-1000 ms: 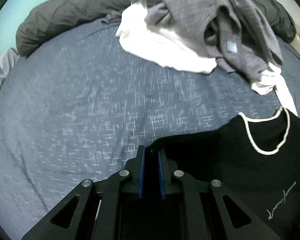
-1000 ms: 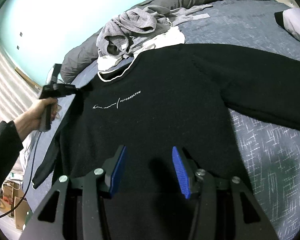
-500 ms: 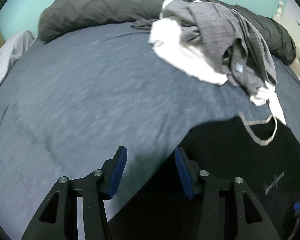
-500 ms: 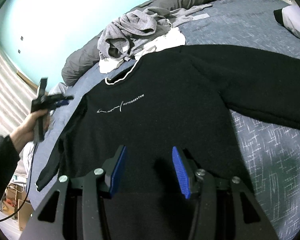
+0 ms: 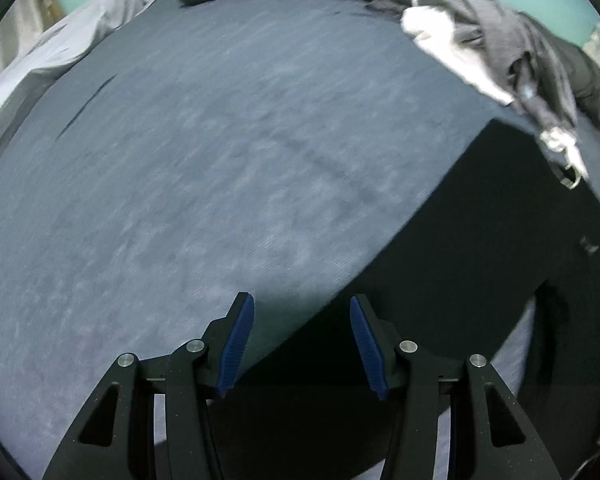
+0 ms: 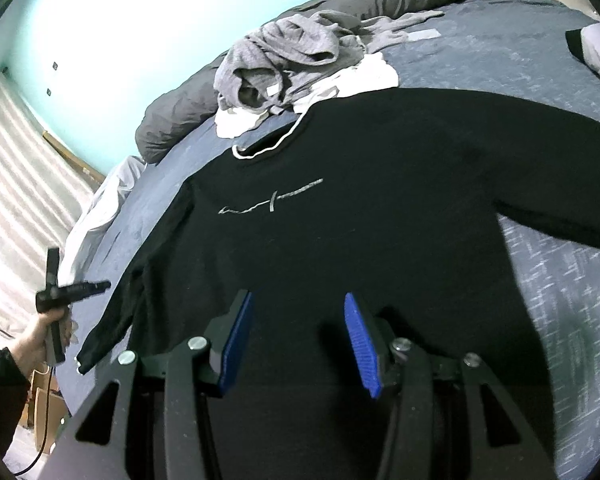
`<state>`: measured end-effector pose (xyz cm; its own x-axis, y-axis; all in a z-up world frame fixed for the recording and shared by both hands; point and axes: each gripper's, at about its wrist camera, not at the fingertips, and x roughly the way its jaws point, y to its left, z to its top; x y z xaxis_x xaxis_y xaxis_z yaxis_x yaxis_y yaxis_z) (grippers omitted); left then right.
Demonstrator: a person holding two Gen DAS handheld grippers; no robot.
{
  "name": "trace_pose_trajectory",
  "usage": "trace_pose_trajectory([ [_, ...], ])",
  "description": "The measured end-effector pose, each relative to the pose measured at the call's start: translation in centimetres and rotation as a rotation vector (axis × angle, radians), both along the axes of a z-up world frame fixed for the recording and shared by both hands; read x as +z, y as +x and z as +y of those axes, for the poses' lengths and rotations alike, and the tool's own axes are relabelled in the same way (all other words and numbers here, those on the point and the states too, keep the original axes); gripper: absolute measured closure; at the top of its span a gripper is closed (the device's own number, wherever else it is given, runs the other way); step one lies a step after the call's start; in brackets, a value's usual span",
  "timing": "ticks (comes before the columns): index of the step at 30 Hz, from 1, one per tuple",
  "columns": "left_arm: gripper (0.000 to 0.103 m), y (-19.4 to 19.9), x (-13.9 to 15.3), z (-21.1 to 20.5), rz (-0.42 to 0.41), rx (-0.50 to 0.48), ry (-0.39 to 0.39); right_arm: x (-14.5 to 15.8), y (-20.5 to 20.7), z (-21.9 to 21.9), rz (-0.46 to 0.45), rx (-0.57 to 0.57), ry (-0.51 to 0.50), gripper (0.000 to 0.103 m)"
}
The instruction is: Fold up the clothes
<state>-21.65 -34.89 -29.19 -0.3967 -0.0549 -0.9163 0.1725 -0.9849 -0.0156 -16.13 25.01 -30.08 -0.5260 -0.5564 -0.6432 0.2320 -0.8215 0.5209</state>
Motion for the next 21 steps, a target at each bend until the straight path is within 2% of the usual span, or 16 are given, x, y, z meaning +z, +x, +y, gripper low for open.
trace_pose_trajectory([
  [4,0.049,2.3,-0.9,-2.6,-0.040,0.013,0.027,0.1,0.1,-0.9,0.006,0.018,0.004,0.055],
  [10,0.049,4.8,-1.7,-4.3,-0.063,0.003,0.001,-0.2,0.1,-1.4,-0.004,0.029,0.008,0.055],
  [14,0.052,5.4,-2.5,-5.1,-0.071,0.014,0.041,-0.2,0.3,-1.4,-0.001,0.027,0.007,0.055],
  [16,0.084,5.3,-2.5,-5.1,-0.066,0.012,0.058,-0.2,0.3,-1.4,-0.001,0.026,0.007,0.055],
  [18,0.099,5.0,-2.3,-4.5,-0.075,-0.010,0.027,-0.2,0.3,-1.4,-0.003,0.026,0.008,0.055],
  [21,0.100,4.7,-1.2,-4.2,-0.067,-0.029,-0.022,-0.3,0.3,-1.4,-0.005,0.028,0.006,0.055],
])
